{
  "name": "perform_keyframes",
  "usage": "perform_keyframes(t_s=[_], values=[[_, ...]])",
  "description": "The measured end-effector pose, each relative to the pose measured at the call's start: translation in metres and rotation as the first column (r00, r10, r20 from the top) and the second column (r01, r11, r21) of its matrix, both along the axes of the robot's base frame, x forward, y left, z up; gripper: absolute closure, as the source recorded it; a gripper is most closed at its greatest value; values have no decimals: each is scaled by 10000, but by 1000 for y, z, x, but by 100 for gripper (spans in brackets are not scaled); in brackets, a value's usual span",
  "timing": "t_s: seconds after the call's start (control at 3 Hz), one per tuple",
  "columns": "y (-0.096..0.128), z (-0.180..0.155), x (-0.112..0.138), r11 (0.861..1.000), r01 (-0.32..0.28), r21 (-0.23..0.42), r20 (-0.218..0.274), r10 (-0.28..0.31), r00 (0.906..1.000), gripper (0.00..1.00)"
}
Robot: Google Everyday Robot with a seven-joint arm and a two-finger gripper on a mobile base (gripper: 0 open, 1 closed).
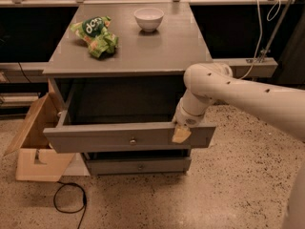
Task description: Open top drawer
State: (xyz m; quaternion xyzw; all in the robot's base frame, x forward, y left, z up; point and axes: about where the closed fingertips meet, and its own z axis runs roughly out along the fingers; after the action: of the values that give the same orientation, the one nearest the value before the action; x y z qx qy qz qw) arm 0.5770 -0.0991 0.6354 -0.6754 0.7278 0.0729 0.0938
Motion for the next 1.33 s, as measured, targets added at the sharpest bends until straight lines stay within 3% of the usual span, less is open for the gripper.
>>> perform_keyframes(t_s=[0.33, 0.67, 1.33], values=[[-1, 1, -1, 10000, 22, -1, -11, -22, 10000, 80], [-12, 0, -18, 9984, 510, 226, 62, -511, 9987, 100], [-10, 0, -17, 9984, 509, 226, 61, -511, 9987, 56]])
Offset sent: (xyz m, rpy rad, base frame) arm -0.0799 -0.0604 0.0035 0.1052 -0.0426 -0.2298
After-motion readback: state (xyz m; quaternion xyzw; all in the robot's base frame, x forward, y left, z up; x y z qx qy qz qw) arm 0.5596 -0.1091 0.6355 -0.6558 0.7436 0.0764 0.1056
